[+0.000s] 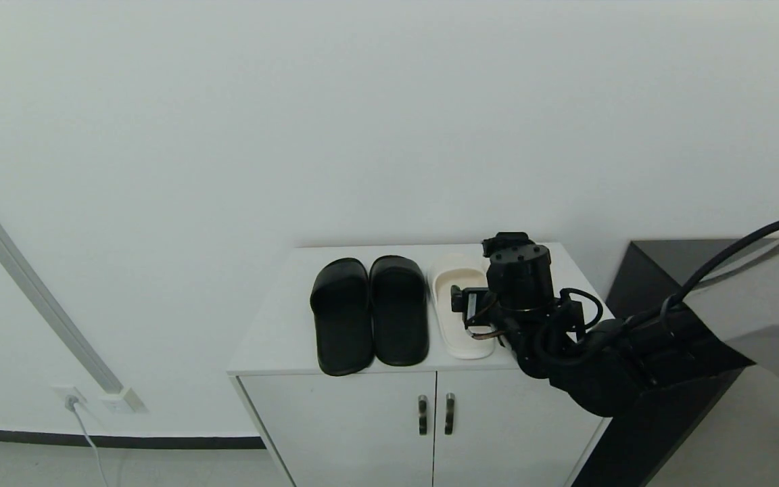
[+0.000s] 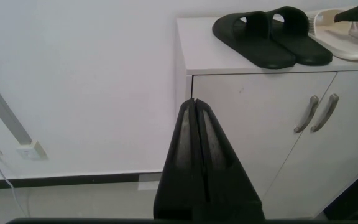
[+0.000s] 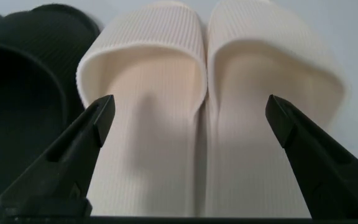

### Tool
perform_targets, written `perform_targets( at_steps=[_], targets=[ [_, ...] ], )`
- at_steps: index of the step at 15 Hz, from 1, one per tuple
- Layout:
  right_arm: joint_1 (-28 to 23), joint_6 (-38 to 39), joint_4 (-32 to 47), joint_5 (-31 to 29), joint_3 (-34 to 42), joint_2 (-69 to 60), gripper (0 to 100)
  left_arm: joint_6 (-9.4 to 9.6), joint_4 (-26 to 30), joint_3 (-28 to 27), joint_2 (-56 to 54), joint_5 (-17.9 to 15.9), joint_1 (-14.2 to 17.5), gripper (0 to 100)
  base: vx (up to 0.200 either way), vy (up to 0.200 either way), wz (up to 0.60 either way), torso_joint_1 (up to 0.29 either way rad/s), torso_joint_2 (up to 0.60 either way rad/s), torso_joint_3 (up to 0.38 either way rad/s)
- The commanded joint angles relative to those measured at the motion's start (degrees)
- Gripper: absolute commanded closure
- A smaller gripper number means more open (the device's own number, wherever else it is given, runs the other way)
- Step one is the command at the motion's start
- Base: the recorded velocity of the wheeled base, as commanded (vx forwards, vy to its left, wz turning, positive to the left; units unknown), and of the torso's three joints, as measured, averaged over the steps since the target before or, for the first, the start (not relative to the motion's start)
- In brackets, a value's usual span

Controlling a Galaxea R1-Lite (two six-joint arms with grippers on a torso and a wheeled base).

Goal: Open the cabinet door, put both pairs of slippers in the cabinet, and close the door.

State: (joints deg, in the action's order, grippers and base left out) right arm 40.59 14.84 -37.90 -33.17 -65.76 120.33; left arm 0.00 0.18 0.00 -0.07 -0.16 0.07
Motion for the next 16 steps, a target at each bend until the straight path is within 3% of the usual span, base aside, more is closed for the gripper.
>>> perform_targets(
  at_steps=[1,8,15,16],
  targets=[
    [-1.4,-1.3,-1.4,0.1,-2.0,3.0,0,0.0,0.0,0.0,0.1,0.0,0.0,100,0.0,0.0,0.0,0.0,0.0,0.0],
    [-3.6,-3.6,-2.4,0.9,-9.8,9.6,0,0.0,0.0,0.0,0.1,0.0,0.0,100,0.0,0.0,0.0,0.0,0.0,0.0],
    [-4.0,-5.2,-2.5,1.0,-11.6,10.4,0,0.0,0.0,-0.1,0.1,0.0,0.0,100,0.0,0.0,0.0,0.0,0.0,0.0],
    [-4.0,-5.2,-2.5,1.0,-12.2,10.7,100,0.0,0.0,0.0,0.1,0.0,0.0,100,0.0,0.0,0.0,0.0,0.0,0.0]
  ],
)
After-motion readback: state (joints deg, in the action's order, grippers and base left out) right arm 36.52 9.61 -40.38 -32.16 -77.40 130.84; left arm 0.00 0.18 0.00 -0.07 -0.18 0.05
